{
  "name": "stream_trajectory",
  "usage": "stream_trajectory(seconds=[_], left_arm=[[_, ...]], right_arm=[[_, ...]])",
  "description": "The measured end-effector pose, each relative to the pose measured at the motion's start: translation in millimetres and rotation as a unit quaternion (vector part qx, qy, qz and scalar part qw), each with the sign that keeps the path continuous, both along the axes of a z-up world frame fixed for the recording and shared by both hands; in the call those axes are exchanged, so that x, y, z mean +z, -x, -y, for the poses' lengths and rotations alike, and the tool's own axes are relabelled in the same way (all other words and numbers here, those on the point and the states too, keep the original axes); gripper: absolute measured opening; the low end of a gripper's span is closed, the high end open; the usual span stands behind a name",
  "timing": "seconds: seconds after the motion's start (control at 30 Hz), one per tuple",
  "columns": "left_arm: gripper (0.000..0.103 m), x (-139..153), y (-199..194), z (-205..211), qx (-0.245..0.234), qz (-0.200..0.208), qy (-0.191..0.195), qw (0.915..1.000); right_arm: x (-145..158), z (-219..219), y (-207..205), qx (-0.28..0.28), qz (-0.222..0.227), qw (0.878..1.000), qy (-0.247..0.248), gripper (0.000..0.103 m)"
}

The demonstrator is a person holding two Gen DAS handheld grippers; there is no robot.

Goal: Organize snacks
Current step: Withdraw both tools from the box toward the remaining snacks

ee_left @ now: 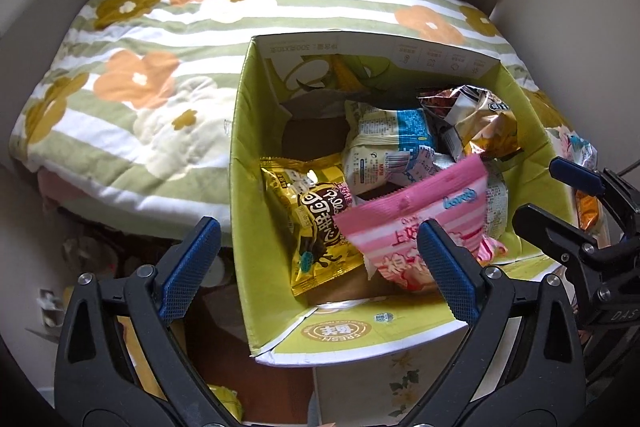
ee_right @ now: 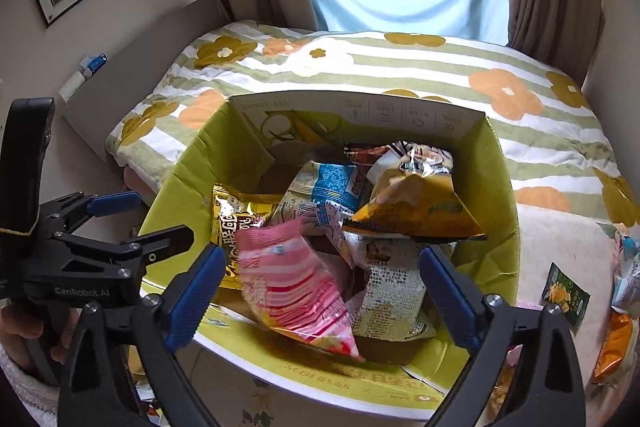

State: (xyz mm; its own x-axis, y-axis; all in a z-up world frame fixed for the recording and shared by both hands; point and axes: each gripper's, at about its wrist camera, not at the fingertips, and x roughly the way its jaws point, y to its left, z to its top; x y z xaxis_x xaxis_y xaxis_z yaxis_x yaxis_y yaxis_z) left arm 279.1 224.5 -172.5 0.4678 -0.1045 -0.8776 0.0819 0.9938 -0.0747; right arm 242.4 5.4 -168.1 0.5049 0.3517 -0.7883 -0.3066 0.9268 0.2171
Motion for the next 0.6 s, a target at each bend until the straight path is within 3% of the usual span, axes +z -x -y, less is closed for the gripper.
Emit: stream_trajectory(seconds=[0.37, 0.6], left_arm=[[0.098, 8, 8, 5, 0.005, 0.007, -0.003, 1.0], [0.098, 21, 13, 27, -0.021, 0.022, 0.0, 0.9995]], right_arm=[[3, 10, 10, -0.009, -0.009, 1.0, 0.001, 0.096], [13, 39, 24, -0.045, -0.003, 0.999, 0.008, 0.096]])
